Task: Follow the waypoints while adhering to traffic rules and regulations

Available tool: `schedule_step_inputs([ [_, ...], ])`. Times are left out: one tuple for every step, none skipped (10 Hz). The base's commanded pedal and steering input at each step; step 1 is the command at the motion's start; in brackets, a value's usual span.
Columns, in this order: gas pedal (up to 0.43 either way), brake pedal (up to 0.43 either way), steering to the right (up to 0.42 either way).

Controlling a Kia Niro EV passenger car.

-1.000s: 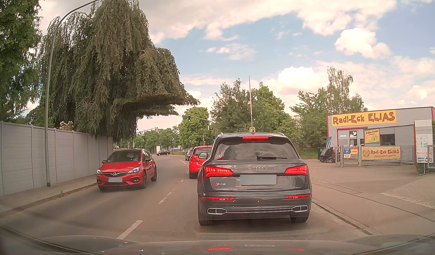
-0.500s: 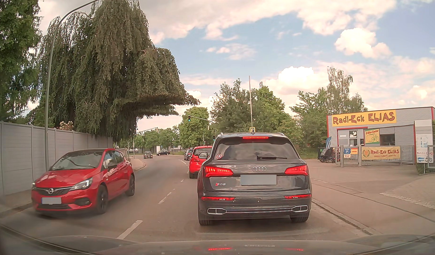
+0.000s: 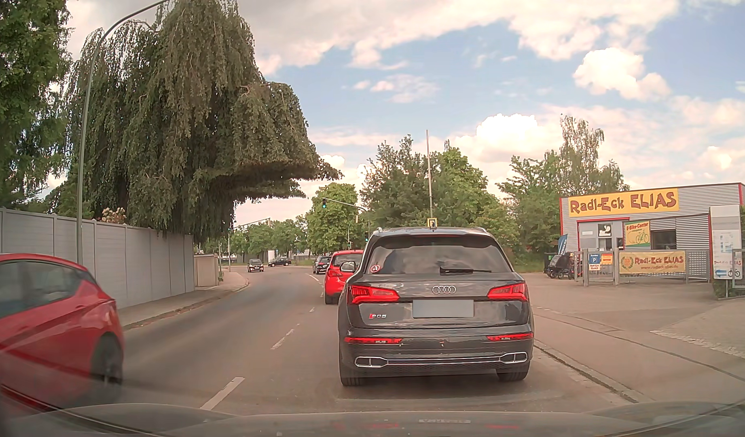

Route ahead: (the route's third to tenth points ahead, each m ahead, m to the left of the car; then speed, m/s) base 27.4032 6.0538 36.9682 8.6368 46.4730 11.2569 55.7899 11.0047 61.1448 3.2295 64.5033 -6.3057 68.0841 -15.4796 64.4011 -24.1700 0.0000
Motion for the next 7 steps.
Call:
schedule_step_inputs([
  [0.0, 0.323, -0.018],
  [0.0, 0.323, -0.018],
  [0.0, 0.323, -0.018],
  [0.0, 0.311, -0.018],
  [0.0, 0.28, -0.018],
  [0.0, 0.28, -0.018],
  [0.0, 0.28, -0.018],
])
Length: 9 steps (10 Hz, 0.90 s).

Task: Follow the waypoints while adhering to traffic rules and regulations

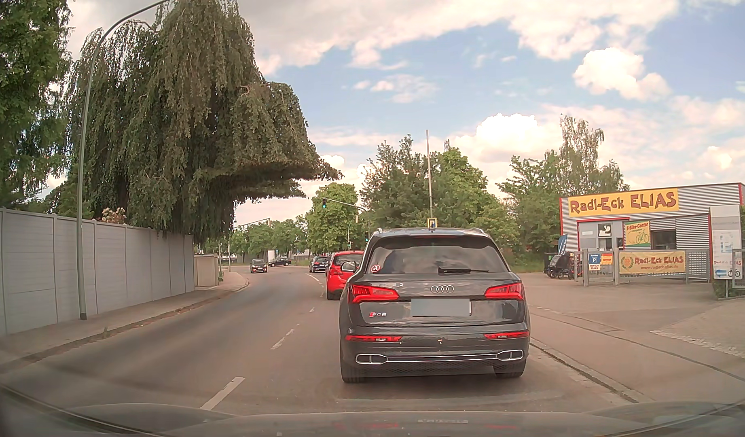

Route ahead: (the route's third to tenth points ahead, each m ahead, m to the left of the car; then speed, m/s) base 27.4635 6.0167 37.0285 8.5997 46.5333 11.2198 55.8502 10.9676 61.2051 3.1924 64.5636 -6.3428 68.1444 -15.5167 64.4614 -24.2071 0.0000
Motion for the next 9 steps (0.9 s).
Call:
schedule_step_inputs([
  [0.0, 0.28, -0.018],
  [0.0, 0.28, -0.018],
  [0.0, 0.238, -0.018],
  [0.0, 0.061, -0.018],
  [0.0, 0.024, -0.018],
  [0.0, 0.024, -0.018],
  [0.0, 0.024, -0.018],
  [0.0, 0.024, -0.018],
  [0.0, 0.024, -0.018],
])
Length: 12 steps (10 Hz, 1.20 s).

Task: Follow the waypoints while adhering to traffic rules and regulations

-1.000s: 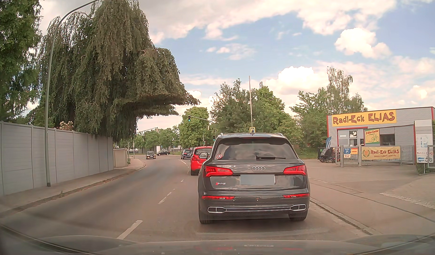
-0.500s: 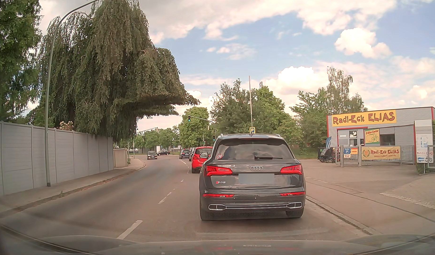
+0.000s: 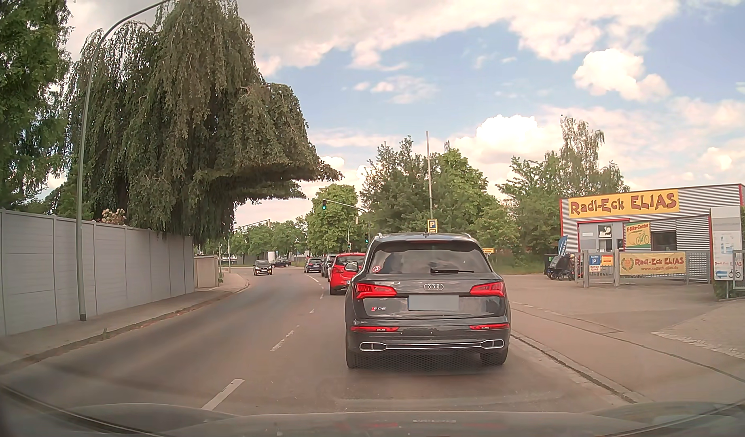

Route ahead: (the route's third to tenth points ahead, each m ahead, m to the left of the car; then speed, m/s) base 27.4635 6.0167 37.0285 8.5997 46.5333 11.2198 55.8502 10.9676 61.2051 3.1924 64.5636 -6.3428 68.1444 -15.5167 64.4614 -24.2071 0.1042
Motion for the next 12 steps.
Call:
schedule_step_inputs([
  [0.0, 0.018, -0.019],
  [0.028, 0.018, -0.02],
  [0.13, 0.024, -0.021],
  [0.157, 0.024, -0.025],
  [0.177, 0.024, -0.03],
  [0.189, 0.024, -0.034],
  [0.197, 0.024, -0.035],
  [0.22, 0.024, -0.035],
  [0.24, 0.024, -0.035],
  [0.24, 0.024, -0.036],
  [0.248, 0.024, -0.039],
  [0.248, 0.024, -0.039],
])
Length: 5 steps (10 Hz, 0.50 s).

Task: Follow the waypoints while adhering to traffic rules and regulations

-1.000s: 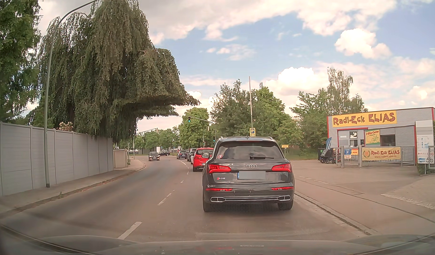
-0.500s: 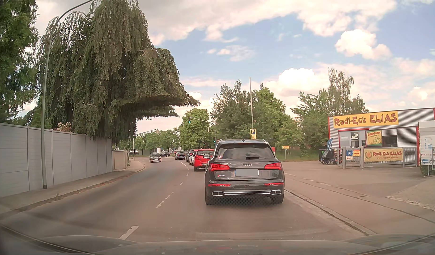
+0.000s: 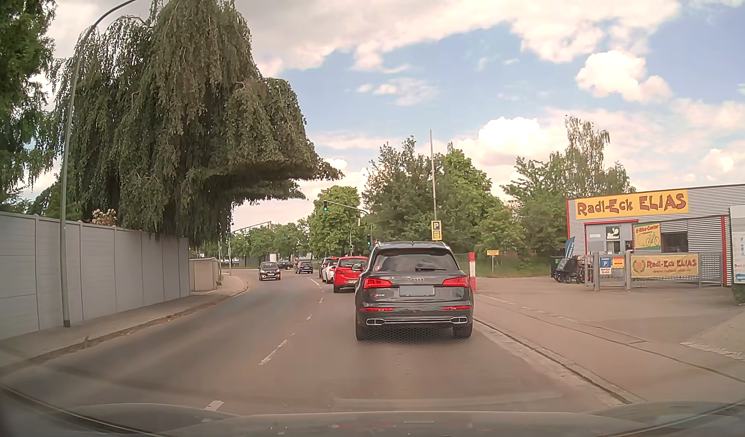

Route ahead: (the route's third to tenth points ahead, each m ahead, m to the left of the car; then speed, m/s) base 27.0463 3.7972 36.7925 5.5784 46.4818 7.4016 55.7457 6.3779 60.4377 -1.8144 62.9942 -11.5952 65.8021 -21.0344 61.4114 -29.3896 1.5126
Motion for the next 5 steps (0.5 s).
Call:
schedule_step_inputs([
  [0.248, 0.024, -0.039],
  [0.248, 0.024, -0.039],
  [0.248, 0.024, -0.039],
  [0.26, 0.024, -0.038],
  [0.268, 0.024, -0.035],
])
